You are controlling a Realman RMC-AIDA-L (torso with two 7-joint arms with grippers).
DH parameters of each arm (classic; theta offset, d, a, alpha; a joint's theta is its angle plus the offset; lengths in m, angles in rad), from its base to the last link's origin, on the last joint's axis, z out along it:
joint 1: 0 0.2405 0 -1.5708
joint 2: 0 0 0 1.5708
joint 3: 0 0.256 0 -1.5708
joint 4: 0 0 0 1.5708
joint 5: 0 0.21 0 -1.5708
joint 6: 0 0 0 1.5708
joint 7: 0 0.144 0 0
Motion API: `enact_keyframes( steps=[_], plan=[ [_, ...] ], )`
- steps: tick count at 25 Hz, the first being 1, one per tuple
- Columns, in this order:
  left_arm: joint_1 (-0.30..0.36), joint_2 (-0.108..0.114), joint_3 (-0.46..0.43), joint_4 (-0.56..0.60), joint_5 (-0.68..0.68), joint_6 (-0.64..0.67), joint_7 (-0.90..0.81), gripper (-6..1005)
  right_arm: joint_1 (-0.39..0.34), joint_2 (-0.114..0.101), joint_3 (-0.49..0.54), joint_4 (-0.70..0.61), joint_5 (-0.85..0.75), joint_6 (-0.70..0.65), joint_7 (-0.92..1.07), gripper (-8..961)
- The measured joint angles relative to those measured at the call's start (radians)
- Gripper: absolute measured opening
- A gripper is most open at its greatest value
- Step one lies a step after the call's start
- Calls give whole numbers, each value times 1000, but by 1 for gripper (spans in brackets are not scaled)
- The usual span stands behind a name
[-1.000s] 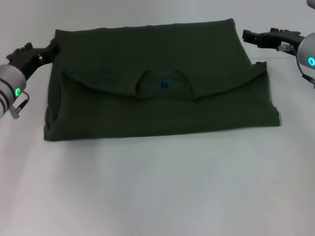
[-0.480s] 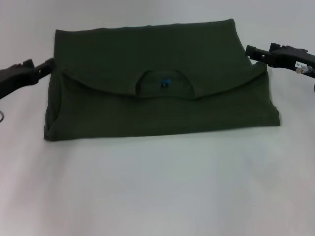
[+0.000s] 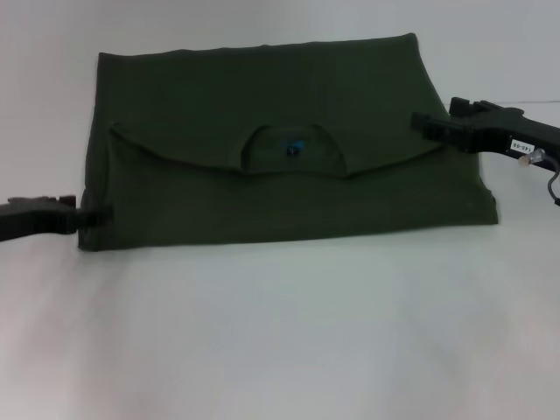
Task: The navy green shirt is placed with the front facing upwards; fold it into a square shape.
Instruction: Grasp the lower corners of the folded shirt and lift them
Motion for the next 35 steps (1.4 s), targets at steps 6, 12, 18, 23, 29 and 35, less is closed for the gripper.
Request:
enact_keyframes(
  steps=[6, 12, 18, 23, 29, 35],
  plan=[
    [-7, 2, 6, 1, 61, 23, -24, 724, -25, 0, -1, 16, 28, -164, -141, 897],
    [-8, 2, 22, 3, 80, 36, -27, 724, -67, -5, -54, 4, 25, -408, -282, 894],
    [-19, 1, 29, 1, 112, 34, -47, 723, -131, -6, -193, -79, 24, -531, -298, 889],
    [-19, 1, 30, 1, 119, 24, -67, 722, -144, -5, -210, -87, 24, -534, -288, 887],
    [-20, -2, 30, -7, 119, 7, -62, 720, -145, -3, -202, -82, 26, -520, -279, 886],
    [-27, -7, 30, -22, 119, -20, -59, 718, -145, -4, -199, -86, 26, -511, -254, 885]
  ],
)
